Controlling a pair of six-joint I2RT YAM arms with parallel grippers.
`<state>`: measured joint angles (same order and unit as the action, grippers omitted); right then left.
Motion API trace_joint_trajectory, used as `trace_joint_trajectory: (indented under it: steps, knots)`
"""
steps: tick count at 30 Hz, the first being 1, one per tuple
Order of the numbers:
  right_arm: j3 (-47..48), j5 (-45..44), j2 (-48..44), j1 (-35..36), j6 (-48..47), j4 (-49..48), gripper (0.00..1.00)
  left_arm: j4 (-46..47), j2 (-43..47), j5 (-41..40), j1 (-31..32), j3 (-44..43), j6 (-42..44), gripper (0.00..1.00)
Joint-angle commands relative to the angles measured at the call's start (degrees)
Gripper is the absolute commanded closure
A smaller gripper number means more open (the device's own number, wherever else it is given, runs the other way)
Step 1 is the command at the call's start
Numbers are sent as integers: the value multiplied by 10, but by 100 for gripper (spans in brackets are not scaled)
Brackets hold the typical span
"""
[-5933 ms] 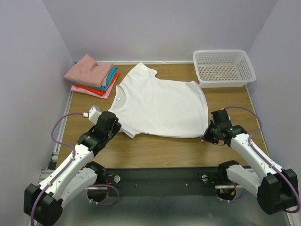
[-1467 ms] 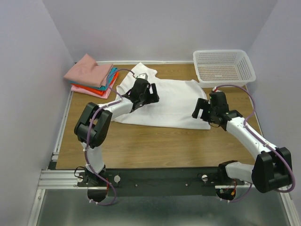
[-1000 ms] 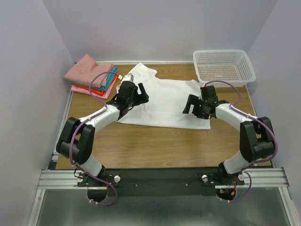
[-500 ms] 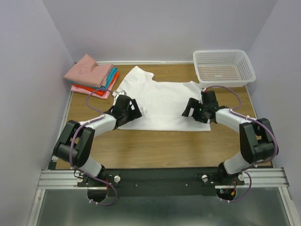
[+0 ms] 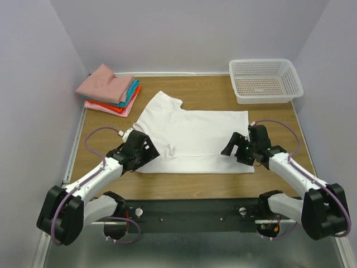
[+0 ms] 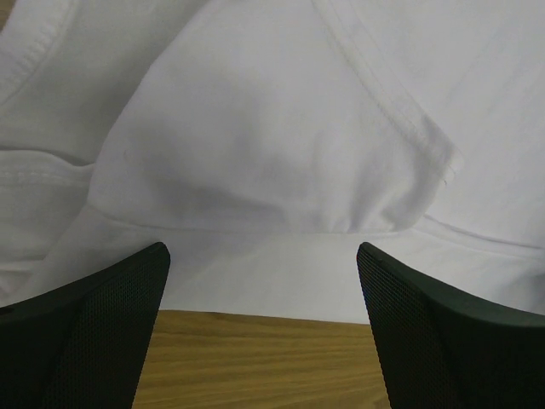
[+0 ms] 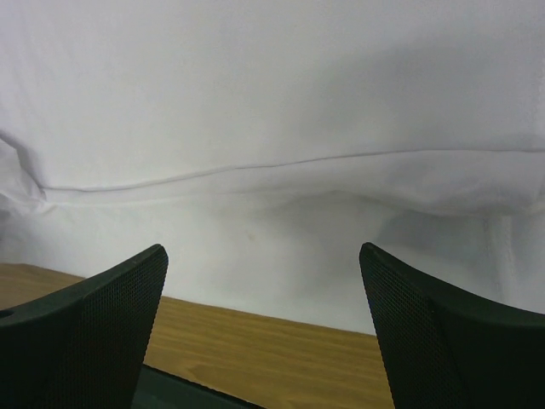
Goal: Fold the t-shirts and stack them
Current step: Fold the tshirt
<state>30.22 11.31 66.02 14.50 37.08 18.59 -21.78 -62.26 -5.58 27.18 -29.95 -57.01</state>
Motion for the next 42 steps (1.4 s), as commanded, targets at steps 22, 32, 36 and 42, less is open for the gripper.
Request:
trace_joint_trajectory:
  steps: [22, 32, 36, 42]
  knots:
    - [187, -295, 56, -2, -41, 65, 0, 29, -433, -92, -78, -616, 266, 2]
    - [174, -314, 53, -4, -57, 65, 0, -80, -811, -59, -102, -1084, 392, 2]
    - [164, -313, 37, -4, -60, 65, 0, -70, -850, -57, -107, -1104, 396, 2]
    - [147, -308, 22, -4, -60, 65, 0, -84, -891, -98, -107, -1121, 393, 4]
